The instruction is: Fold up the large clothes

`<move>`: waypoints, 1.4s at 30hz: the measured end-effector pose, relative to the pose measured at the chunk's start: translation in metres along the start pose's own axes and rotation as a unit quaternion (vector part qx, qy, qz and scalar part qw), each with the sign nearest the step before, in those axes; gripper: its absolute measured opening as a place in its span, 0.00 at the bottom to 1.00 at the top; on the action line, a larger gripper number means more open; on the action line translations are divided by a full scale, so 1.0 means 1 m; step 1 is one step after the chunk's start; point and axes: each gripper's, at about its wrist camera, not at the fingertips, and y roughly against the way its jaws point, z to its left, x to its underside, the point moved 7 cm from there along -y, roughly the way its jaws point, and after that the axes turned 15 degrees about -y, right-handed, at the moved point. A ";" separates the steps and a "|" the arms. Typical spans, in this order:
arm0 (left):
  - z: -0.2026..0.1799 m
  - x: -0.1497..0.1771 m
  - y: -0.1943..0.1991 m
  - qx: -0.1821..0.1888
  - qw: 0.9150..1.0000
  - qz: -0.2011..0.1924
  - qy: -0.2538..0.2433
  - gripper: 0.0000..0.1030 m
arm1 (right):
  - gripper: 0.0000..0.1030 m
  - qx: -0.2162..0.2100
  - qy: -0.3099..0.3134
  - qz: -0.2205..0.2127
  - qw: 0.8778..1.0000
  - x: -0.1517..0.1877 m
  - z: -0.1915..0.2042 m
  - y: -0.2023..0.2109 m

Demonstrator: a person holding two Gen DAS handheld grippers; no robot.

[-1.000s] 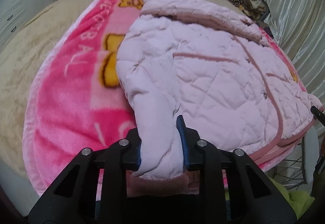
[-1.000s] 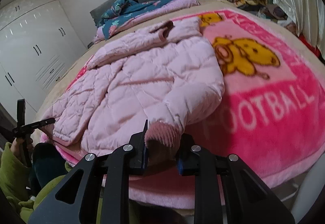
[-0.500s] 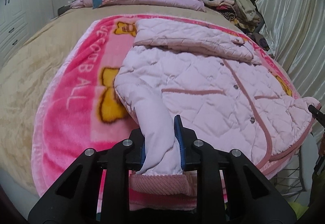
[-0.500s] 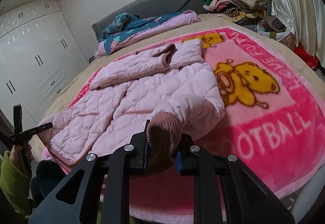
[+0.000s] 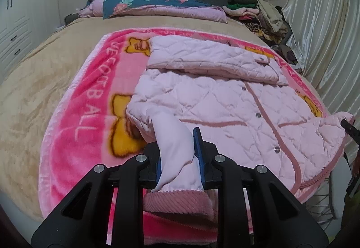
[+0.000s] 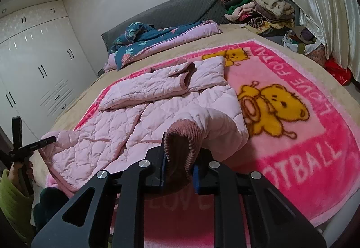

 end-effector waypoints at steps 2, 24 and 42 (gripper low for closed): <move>0.002 -0.005 0.000 -0.001 1.000 -0.004 0.001 0.15 | 0.15 0.000 0.000 -0.005 1.000 -0.004 0.001 0.001; 0.022 -0.071 0.002 0.000 0.999 -0.042 0.009 0.15 | 0.14 -0.009 0.000 -0.053 0.999 -0.063 0.023 -0.004; 0.030 -0.124 0.004 -0.012 0.998 -0.066 0.002 0.16 | 0.14 -0.014 -0.002 -0.089 0.996 -0.106 0.041 -0.005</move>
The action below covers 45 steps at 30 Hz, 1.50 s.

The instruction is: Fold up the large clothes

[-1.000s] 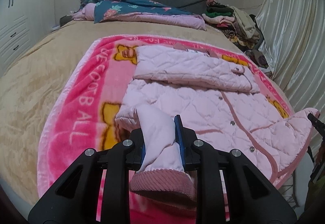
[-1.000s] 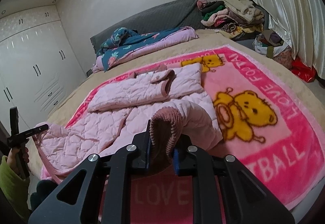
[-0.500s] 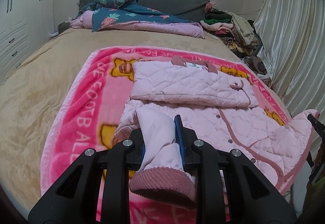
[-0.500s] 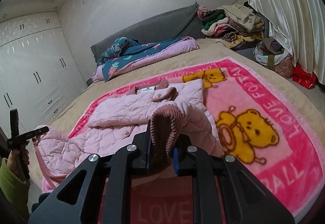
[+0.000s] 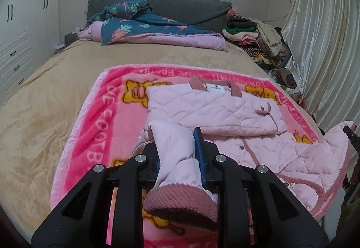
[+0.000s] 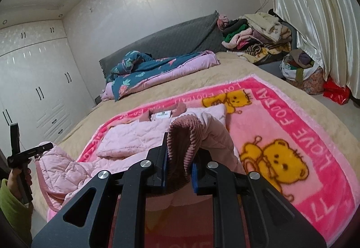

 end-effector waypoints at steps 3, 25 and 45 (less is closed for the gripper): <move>0.003 -0.008 0.001 0.000 1.000 -0.006 0.003 0.16 | 0.14 -0.001 0.002 -0.007 1.000 -0.009 0.003 -0.001; 0.024 -0.017 -0.055 -0.057 0.998 0.000 0.009 0.18 | 0.14 0.032 -0.009 -0.019 0.999 -0.038 -0.013 -0.072; 0.034 -0.039 -0.105 -0.078 0.996 -0.011 0.038 0.21 | 0.14 0.063 -0.025 -0.006 0.998 -0.070 -0.031 -0.158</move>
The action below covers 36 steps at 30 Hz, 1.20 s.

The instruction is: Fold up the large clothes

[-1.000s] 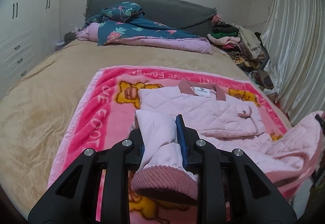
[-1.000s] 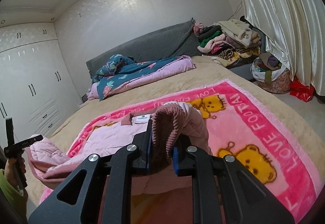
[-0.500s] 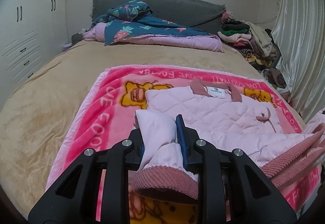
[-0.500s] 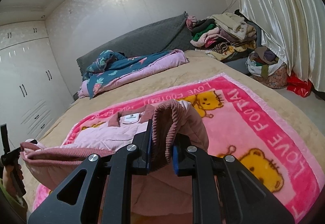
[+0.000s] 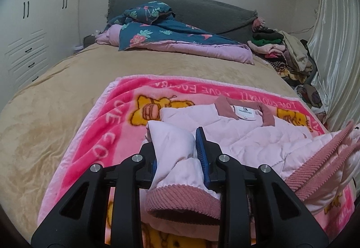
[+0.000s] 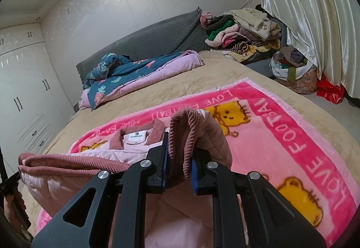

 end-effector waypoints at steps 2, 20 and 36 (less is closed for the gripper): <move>0.000 -0.001 -0.004 0.001 1.000 -0.001 0.008 0.23 | 0.14 0.004 0.001 0.002 1.000 -0.002 0.000 -0.007; -0.004 -0.006 -0.037 -0.002 1.000 -0.006 0.028 0.46 | 0.14 0.043 0.005 0.021 0.999 -0.004 -0.007 -0.057; -0.008 0.008 -0.058 0.027 0.999 0.009 0.025 0.52 | 0.82 -0.013 -0.014 0.006 1.000 -0.006 0.007 -0.040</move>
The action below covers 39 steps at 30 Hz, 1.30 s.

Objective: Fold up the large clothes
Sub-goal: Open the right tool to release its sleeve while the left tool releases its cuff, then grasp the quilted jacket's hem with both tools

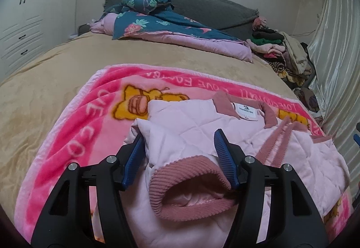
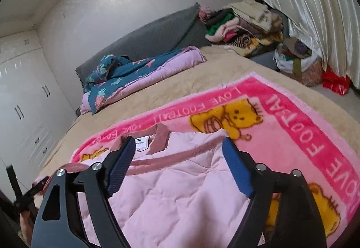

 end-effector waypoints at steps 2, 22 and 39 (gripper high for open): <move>0.000 0.000 -0.001 0.003 1.000 -0.001 0.003 0.52 | 0.85 -0.004 0.010 0.006 1.000 0.008 0.000 0.005; -0.008 -0.015 0.031 -0.010 0.998 -0.043 -0.043 0.91 | 0.89 0.097 0.063 0.054 0.992 0.084 -0.066 0.023; 0.022 0.054 0.031 -0.015 0.999 0.022 -0.026 0.91 | 0.95 0.096 0.115 0.074 0.986 0.095 -0.056 0.025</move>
